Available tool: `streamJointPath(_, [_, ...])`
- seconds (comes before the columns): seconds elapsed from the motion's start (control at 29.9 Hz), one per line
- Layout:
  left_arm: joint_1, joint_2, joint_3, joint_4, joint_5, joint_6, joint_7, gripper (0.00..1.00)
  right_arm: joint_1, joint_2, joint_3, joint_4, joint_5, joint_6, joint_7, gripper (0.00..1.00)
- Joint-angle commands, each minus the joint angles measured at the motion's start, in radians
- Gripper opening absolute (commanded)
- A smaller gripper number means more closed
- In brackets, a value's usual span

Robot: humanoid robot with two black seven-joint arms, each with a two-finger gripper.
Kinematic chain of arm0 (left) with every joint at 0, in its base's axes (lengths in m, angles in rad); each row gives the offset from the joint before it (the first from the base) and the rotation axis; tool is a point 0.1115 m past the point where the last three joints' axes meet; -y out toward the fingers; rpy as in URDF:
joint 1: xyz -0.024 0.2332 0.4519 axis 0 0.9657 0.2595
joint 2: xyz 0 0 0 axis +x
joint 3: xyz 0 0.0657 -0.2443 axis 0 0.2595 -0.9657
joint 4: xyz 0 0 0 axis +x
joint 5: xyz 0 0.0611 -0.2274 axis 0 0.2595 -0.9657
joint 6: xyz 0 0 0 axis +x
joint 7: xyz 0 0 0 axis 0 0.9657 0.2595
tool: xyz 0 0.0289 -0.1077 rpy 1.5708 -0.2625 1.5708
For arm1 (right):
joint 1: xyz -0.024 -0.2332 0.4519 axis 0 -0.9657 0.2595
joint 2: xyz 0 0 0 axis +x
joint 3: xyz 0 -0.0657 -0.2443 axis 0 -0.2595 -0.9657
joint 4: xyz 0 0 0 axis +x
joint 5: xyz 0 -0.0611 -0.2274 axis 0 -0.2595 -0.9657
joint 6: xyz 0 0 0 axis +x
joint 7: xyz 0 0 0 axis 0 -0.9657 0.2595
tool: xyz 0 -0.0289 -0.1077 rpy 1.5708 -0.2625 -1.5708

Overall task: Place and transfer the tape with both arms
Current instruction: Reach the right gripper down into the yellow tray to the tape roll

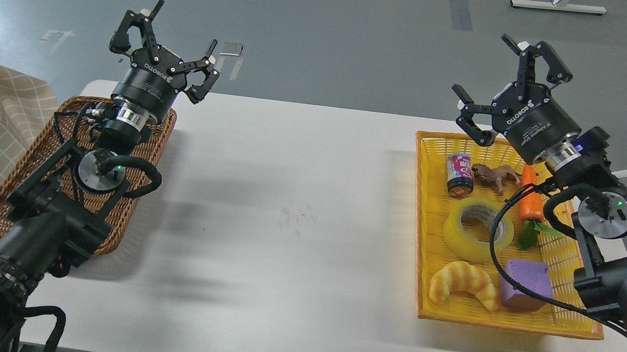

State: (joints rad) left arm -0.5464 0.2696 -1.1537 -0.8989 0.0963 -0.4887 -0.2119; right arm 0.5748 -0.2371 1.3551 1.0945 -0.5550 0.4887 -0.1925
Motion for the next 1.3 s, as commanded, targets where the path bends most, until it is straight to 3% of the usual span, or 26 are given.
streamJointPath(0.0, [0.002,-0.003,0.0,0.0,0.0,0.0,0.002,0.98,0.003,-0.074,-0.03,0.08,-0.123,0.0,0.001,0.99])
streamJointPath(0.13, [0.0,-0.003,0.0,0.0,0.0,0.0,0.002,0.98,0.005,-0.172,-0.111,0.122,-0.296,0.0,-0.002,0.99])
streamJointPath(0.33, [-0.001,-0.003,0.0,0.002,0.0,0.0,0.002,0.98,0.029,-0.345,-0.286,0.186,-0.342,0.0,-0.005,1.0])
streamJointPath(0.47, [-0.003,-0.003,0.0,0.003,0.0,0.0,0.0,0.98,0.048,-0.415,-0.344,0.206,-0.348,0.0,-0.004,1.0])
streamJointPath(0.7, [-0.007,0.0,-0.001,0.003,0.0,0.0,-0.004,0.98,0.036,-0.488,-0.36,0.26,-0.644,0.0,-0.011,1.0])
streamJointPath(0.87, [-0.009,0.0,-0.001,0.003,0.0,0.0,-0.006,0.98,0.046,-0.51,-0.442,0.307,-0.738,0.0,-0.048,1.0])
streamJointPath(1.07, [-0.012,0.005,-0.001,0.0,0.0,0.0,-0.004,0.98,0.08,-0.541,-0.565,0.32,-0.767,0.0,-0.154,0.99])
streamJointPath(1.27, [-0.012,0.002,-0.001,-0.003,0.0,0.0,-0.006,0.98,0.085,-0.541,-0.648,0.318,-0.829,0.0,-0.154,0.99])
